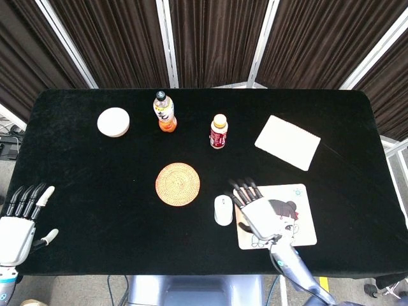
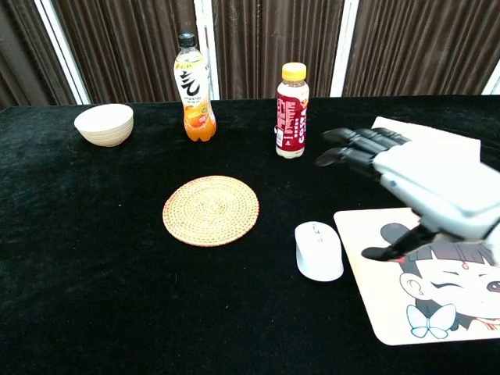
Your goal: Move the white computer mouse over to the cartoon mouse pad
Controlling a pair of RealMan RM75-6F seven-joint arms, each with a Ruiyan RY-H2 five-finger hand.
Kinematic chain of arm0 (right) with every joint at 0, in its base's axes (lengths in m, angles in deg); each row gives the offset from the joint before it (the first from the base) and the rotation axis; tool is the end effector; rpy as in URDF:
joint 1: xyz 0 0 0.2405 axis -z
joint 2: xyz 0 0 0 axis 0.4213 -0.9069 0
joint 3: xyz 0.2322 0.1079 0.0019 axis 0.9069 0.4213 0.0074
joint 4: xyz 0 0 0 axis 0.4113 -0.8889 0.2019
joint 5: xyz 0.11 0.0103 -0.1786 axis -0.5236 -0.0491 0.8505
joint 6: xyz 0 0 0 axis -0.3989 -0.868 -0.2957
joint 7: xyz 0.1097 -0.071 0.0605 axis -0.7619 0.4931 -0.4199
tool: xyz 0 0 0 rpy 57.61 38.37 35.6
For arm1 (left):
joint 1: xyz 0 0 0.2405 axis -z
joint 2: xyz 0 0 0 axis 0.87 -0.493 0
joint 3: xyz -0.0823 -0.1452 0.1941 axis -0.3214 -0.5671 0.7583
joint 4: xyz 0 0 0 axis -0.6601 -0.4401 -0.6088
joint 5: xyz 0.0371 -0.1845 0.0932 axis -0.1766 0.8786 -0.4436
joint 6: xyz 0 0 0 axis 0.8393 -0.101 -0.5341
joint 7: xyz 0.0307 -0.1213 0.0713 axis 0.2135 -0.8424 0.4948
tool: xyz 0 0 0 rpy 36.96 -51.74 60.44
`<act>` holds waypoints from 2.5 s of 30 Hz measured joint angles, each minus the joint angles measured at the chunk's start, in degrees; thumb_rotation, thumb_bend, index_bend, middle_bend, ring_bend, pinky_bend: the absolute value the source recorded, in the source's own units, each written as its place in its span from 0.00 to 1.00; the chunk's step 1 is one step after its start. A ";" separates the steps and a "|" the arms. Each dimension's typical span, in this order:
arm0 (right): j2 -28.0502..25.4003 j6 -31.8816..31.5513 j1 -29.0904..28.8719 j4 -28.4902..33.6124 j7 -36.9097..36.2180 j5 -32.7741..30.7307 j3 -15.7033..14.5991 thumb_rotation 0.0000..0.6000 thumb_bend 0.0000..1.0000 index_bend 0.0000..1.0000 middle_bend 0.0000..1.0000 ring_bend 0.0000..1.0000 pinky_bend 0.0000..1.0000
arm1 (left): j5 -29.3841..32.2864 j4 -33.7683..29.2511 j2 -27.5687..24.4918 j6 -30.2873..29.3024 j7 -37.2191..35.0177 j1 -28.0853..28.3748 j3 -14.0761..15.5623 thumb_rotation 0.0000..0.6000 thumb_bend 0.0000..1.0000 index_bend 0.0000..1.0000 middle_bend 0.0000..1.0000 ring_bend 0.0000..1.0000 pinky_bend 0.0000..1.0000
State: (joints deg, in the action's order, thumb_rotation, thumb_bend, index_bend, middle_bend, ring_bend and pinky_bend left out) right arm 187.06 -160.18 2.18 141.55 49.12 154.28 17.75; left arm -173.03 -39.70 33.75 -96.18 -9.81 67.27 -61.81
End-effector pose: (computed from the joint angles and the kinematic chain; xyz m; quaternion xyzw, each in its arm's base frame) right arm -0.1641 -0.2440 -0.0341 0.7409 -0.2521 0.4586 0.4209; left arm -0.3101 0.1551 0.1251 -0.6419 -0.2872 -0.4265 0.5689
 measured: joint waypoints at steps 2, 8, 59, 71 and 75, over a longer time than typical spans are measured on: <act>1.45 0.68 -0.77 -1.56 0.42 -0.48 0.23 1.00 0.00 0.15 0.00 0.00 0.00 | -0.13 0.28 -0.01 0.15 -0.72 -0.17 -0.35 1.00 0.07 0.00 0.00 0.00 0.00; 4.87 2.16 -2.44 -6.26 0.84 -2.44 0.72 1.00 0.00 0.15 0.00 0.00 0.00 | -1.14 0.82 -0.10 0.38 -1.75 -0.69 -1.15 1.00 0.07 0.00 0.00 0.00 0.00; 14.02 7.46 -9.56 -16.91 3.81 -9.36 0.32 1.00 0.00 0.25 0.04 0.00 0.00 | -3.81 -0.19 -1.92 5.68 -7.72 -1.64 -2.94 1.00 0.07 0.00 0.00 0.00 0.00; 14.50 7.98 -10.12 -16.96 6.02 -10.80 0.08 1.00 0.11 0.39 0.08 0.00 0.00 | -3.70 -0.71 -2.29 7.40 -8.75 -1.46 -3.02 1.00 0.07 0.00 0.00 0.00 0.00; 13.98 7.16 -10.01 -16.05 6.14 -10.82 0.08 1.00 0.12 0.44 0.17 0.00 0.02 | -3.72 -0.90 -2.40 7.83 -8.95 -1.38 -3.08 1.00 0.07 0.00 0.00 0.00 0.00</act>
State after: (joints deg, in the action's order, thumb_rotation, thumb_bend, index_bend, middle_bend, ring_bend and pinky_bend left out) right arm 201.04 -153.02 -7.83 125.50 55.26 143.47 17.83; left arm -176.75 -40.60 31.36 -88.35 -18.76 65.89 -64.89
